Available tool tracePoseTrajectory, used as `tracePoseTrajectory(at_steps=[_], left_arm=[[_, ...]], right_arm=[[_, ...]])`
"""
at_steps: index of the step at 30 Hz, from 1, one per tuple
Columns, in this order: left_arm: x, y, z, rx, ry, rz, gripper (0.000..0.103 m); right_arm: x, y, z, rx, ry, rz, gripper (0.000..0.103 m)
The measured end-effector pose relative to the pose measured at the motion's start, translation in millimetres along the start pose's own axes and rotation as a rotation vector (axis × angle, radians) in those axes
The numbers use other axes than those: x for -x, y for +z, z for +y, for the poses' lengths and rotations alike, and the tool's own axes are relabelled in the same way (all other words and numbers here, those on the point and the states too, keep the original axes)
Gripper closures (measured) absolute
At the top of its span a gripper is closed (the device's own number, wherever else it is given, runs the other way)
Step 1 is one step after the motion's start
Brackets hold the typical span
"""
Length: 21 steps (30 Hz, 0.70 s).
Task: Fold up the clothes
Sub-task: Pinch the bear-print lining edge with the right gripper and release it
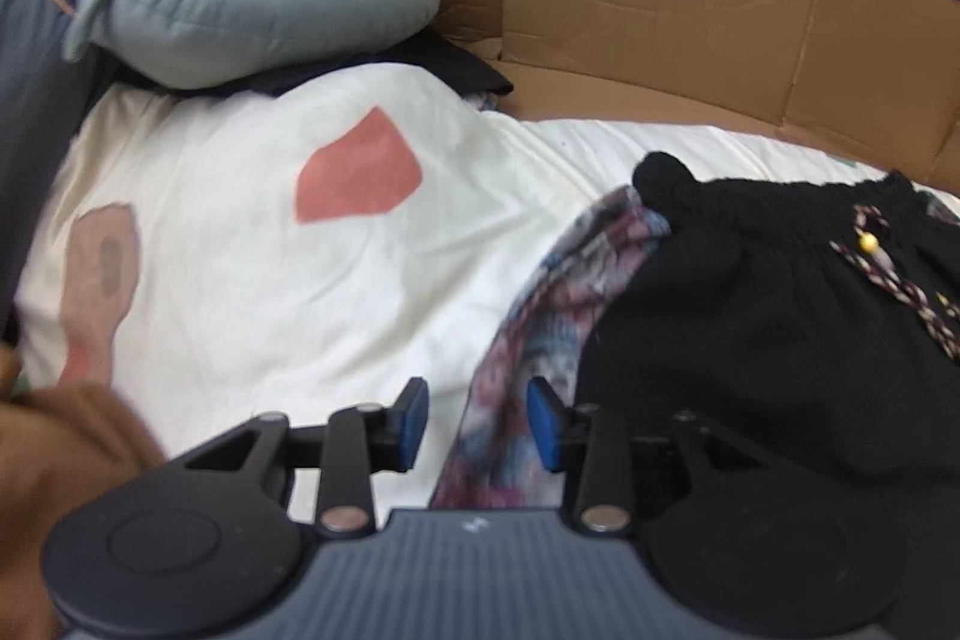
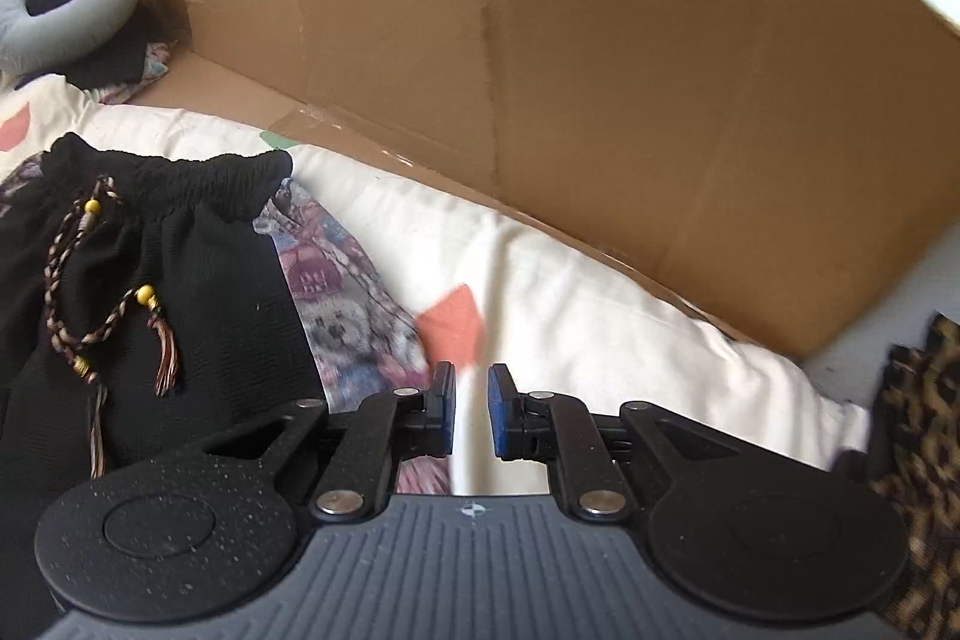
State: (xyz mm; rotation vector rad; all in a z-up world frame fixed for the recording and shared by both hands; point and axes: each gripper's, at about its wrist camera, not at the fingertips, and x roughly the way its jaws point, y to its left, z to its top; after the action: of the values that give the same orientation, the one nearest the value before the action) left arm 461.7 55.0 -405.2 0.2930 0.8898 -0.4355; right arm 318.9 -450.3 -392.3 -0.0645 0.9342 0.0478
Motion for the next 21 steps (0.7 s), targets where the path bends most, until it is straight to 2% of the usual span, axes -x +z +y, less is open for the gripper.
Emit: tracePoseTrajectory(at_steps=[8, 15, 21], left_arm=[[40.3, -35.5, -2.2, -0.016, -0.007, -0.004, 0.064], [63.4, -66.9, 8.2, 0.042, 0.018, 0.012, 0.064], [73.2, -94.3, 20.6, 0.072, 0.044, 0.058, 0.064]], right_arm=[[30.1, -48.8, -16.0, -0.02, 0.017, 0.121, 0.091], [47.1, -85.8, -5.2, -0.004, 0.043, 0.176, 0.091], [50.7, -110.5, -2.9, 0.033, 0.006, 0.232, 0.091]])
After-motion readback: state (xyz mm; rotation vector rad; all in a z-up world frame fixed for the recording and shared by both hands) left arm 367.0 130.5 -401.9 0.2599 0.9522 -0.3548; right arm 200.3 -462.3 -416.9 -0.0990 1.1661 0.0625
